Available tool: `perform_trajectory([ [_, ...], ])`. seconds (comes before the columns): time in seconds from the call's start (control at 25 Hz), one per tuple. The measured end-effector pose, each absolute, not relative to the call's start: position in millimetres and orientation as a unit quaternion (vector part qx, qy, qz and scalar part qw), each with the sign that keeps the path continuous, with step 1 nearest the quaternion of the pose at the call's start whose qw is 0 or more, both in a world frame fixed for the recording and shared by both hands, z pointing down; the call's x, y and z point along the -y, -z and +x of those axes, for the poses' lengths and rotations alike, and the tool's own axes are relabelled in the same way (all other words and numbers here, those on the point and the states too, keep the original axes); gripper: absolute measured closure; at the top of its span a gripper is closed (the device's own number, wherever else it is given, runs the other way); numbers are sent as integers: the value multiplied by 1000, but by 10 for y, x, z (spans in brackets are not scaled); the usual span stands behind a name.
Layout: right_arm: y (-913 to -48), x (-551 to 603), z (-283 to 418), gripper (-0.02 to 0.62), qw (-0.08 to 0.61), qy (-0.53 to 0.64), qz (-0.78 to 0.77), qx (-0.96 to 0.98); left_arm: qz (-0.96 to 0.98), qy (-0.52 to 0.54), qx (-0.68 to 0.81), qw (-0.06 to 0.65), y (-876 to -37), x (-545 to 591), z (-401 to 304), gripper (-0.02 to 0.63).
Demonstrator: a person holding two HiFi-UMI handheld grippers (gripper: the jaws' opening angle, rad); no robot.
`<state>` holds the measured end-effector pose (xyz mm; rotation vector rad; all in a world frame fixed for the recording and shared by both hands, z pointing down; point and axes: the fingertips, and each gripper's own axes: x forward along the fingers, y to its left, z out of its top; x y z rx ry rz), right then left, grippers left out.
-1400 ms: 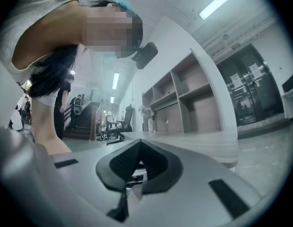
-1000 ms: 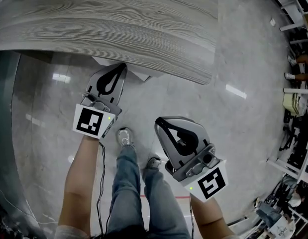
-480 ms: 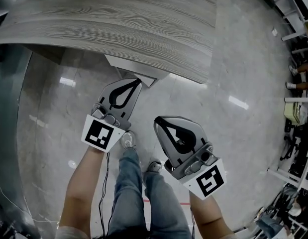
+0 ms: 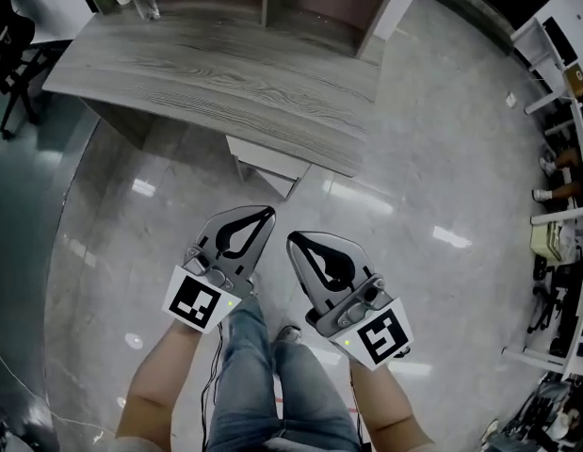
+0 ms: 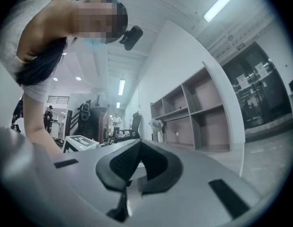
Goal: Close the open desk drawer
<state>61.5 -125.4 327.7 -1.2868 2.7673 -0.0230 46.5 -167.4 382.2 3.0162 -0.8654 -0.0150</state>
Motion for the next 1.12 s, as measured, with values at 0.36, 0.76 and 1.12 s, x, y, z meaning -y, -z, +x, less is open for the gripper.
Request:
perform_trajectory([
  [0.36, -2595, 884, 577, 586, 41, 20, -411, -911, 957, 8, 291, 8, -2806, 994, 368, 595],
  [0.76, -2151, 577, 348, 588, 23, 16, -390, -920, 948, 24, 317, 12, -2132, 619, 190, 595],
  [1.12, -1923, 467, 200, 588, 36, -6, -371, -928, 941, 35, 337, 2, -1964, 547, 22, 595],
])
